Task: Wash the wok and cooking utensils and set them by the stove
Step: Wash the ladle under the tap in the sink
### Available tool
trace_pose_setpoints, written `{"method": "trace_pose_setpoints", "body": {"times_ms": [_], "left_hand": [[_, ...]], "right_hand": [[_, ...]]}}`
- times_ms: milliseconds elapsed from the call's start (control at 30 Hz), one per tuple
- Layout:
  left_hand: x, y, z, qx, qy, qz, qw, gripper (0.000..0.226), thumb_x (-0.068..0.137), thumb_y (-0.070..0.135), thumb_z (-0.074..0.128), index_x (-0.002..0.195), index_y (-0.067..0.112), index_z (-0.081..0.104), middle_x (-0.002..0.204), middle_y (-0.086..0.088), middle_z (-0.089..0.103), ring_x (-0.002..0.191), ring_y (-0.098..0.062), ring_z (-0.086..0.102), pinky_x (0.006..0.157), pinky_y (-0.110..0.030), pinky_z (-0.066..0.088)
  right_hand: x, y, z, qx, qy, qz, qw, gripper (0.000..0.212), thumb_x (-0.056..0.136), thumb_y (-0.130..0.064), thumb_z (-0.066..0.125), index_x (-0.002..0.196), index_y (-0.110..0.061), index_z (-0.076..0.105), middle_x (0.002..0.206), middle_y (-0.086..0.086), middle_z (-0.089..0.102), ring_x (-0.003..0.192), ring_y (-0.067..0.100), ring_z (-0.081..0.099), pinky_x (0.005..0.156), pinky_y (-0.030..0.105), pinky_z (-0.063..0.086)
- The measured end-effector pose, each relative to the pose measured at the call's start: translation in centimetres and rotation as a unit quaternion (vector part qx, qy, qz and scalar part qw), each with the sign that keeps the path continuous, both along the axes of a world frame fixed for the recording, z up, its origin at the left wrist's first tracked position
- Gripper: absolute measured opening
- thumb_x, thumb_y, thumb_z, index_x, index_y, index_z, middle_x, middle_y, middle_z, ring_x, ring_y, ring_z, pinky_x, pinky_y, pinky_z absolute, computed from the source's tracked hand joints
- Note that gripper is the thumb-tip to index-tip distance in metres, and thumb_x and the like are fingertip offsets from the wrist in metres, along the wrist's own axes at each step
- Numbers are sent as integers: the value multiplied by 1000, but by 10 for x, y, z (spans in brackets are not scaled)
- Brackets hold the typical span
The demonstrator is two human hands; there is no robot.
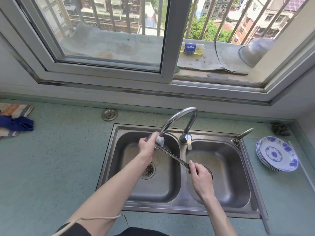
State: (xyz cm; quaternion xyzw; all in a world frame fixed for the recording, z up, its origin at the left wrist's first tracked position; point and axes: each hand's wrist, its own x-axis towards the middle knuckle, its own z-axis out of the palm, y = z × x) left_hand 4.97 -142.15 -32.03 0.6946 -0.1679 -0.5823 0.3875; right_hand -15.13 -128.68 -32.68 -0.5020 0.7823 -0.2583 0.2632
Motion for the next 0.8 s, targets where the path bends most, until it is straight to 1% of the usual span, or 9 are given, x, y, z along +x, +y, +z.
{"method": "trace_pose_setpoints", "body": {"times_ms": [100, 167, 267, 333, 467, 567, 667, 733, 800], "left_hand": [[-7, -1, 2, 23, -137, 30, 990, 61, 70, 63, 55, 100, 11, 67, 97, -3, 69, 93, -29, 64, 89, -39, 52], [-11, -5, 0, 7, -194, -14, 981, 62, 74, 64, 43, 104, 14, 68, 105, -5, 68, 102, -31, 63, 97, -44, 49], [-14, -7, 4, -67, -284, -135, 947, 40, 91, 50, 43, 91, 20, 70, 99, -7, 71, 97, -32, 64, 86, -38, 49], [-13, -8, 6, -128, -309, -197, 921, 31, 99, 42, 45, 86, 20, 61, 96, -4, 67, 91, -30, 61, 75, -36, 43], [-6, -6, 1, -184, -336, -271, 883, 31, 103, 45, 36, 94, 19, 52, 103, -2, 56, 90, -25, 56, 77, -38, 42], [2, -11, -5, -152, -309, -308, 887, 37, 99, 52, 44, 86, 19, 53, 92, 0, 63, 80, -24, 56, 70, -36, 41], [0, -15, -6, -74, -165, -228, 957, 30, 83, 37, 61, 63, 17, 52, 58, -1, 54, 57, -24, 48, 56, -32, 37], [-3, -15, -3, -35, -106, -180, 977, 26, 84, 28, 64, 62, 16, 57, 53, -1, 50, 56, -21, 47, 54, -30, 36], [-7, -14, -1, -6, -57, -136, 989, 37, 94, 35, 62, 65, 12, 63, 55, -2, 56, 55, -20, 51, 54, -28, 40]], "right_hand": [[11, 0, 6, -46, 74, -20, 996, 53, 104, -47, 49, 59, -21, 41, 61, -4, 50, 63, 21, 50, 59, 38, 36], [18, 1, 14, -53, 116, -52, 990, 55, 102, -44, 56, 56, -22, 37, 57, -6, 46, 58, 22, 47, 56, 34, 33], [16, 0, 17, -14, 111, -112, 987, 60, 102, -44, 57, 51, -18, 40, 51, -5, 45, 54, 28, 47, 55, 34, 36], [10, 0, 14, 11, 97, -131, 987, 62, 103, -44, 54, 48, -15, 44, 48, -1, 48, 54, 30, 49, 56, 34, 35], [1, -2, 7, 38, 93, -124, 987, 64, 102, -39, 52, 45, -14, 41, 49, 4, 52, 54, 28, 51, 59, 34, 36], [-6, -3, 2, 64, 84, -124, 987, 63, 101, -40, 50, 46, -12, 43, 52, 7, 54, 59, 32, 54, 60, 34, 37], [-12, -2, -1, 70, 74, -126, 987, 62, 100, -45, 47, 49, -10, 42, 53, 7, 51, 63, 36, 54, 61, 35, 36], [-16, -2, 0, 73, 59, -131, 987, 61, 100, -43, 48, 52, -7, 43, 53, 9, 51, 63, 36, 53, 60, 36, 35], [-20, -3, -1, 68, 49, -134, 987, 62, 98, -47, 45, 52, -6, 45, 52, 9, 52, 62, 33, 53, 60, 37, 36]]}}
